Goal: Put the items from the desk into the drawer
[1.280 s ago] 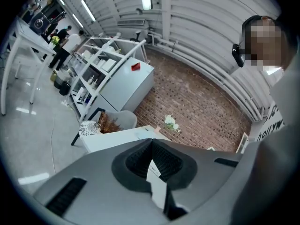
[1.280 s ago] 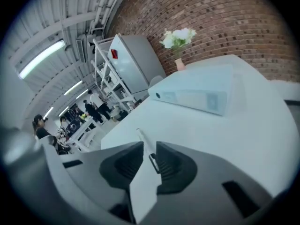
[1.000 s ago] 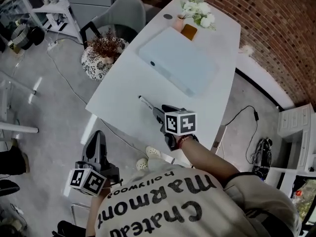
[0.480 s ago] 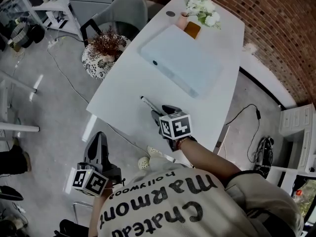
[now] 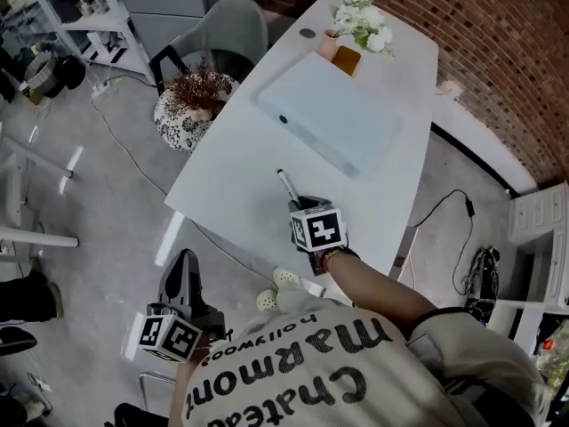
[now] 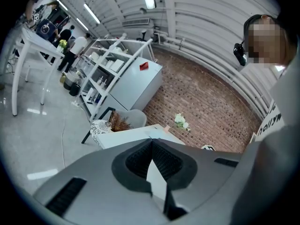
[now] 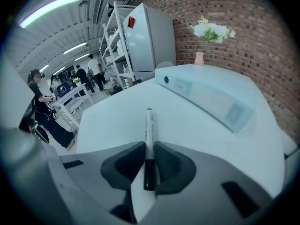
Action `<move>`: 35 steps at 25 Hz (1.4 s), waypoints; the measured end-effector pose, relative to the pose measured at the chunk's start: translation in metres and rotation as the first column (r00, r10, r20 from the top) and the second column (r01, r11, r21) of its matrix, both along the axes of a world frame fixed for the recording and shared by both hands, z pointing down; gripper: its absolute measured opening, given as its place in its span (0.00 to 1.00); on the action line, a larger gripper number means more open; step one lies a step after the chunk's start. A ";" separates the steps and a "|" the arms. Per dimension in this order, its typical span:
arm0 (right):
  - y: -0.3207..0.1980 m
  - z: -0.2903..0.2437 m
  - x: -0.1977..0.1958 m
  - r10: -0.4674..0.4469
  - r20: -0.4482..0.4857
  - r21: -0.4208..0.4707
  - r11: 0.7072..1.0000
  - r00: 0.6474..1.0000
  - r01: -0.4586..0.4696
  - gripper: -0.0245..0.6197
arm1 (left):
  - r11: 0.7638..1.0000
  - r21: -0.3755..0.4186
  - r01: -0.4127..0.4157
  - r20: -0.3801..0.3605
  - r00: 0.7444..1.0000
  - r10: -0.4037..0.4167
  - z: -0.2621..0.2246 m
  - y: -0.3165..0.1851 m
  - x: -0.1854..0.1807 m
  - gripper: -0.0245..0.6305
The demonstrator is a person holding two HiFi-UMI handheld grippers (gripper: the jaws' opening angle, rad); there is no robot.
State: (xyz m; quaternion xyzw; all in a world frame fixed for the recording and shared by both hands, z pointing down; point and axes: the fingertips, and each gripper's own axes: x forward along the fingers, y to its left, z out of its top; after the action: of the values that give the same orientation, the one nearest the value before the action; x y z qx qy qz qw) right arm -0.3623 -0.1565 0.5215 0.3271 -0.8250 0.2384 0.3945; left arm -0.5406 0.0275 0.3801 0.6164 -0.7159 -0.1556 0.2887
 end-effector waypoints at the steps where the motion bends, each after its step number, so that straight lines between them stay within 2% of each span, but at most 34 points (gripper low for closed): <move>1: 0.001 0.000 0.001 0.014 0.003 -0.007 1.000 1.000 -0.014 0.15 | 1.000 0.000 -0.001 0.002 1.000 0.001 0.000 0.003 0.000 0.04; 4: 0.007 0.000 0.011 0.062 0.009 -0.034 0.997 0.998 -0.062 0.15 | 1.000 -0.006 -0.006 0.003 1.000 0.006 -0.001 0.013 0.004 0.04; 8: 0.022 -0.002 0.024 0.170 0.068 -0.119 0.980 0.983 -0.161 0.15 | 1.000 -0.004 -0.029 0.005 1.000 0.029 -0.001 0.021 0.010 0.04; 12: 0.040 -0.011 0.036 0.260 0.124 -0.191 0.953 0.958 -0.234 0.15 | 0.996 0.011 -0.083 0.005 0.997 0.083 -0.005 0.024 0.019 0.04; 16: 0.053 -0.028 0.050 0.324 0.178 -0.201 0.936 0.929 -0.288 0.15 | 0.987 0.038 -0.154 -0.003 0.988 0.154 -0.009 0.020 0.035 0.04; 20: 0.065 -0.048 0.068 0.384 0.226 -0.197 0.918 0.895 -0.344 0.15 | 0.967 0.044 -0.252 0.011 0.968 0.251 -0.010 0.011 0.058 0.04; 24: 0.070 -0.071 0.096 0.398 0.231 -0.136 0.917 0.888 -0.375 0.15 | 0.944 0.049 -0.328 -0.002 0.945 0.328 -0.013 -0.002 0.086 0.04; 27: 0.073 -0.084 0.119 0.424 0.250 -0.123 0.906 0.870 -0.406 0.15 | 0.925 0.070 -0.372 -0.007 0.928 0.374 -0.019 -0.010 0.109 0.04; 32: 0.074 -0.098 0.151 0.460 0.281 -0.099 0.887 0.842 -0.451 0.15 | 0.890 0.076 -0.450 0.062 0.893 0.446 -0.026 -0.020 0.142 0.04; 35: 0.071 -0.105 0.178 0.485 0.297 -0.085 0.871 0.822 -0.484 0.15 | 0.872 0.086 -0.482 0.057 0.876 0.479 -0.027 -0.027 0.166 0.04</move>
State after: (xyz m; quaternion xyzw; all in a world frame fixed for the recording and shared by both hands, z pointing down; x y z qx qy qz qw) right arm -0.1841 -0.0851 0.4164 0.4830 -0.7654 0.3814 0.1879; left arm -0.3748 0.0002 0.3536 0.7908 -0.5365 -0.1035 0.2758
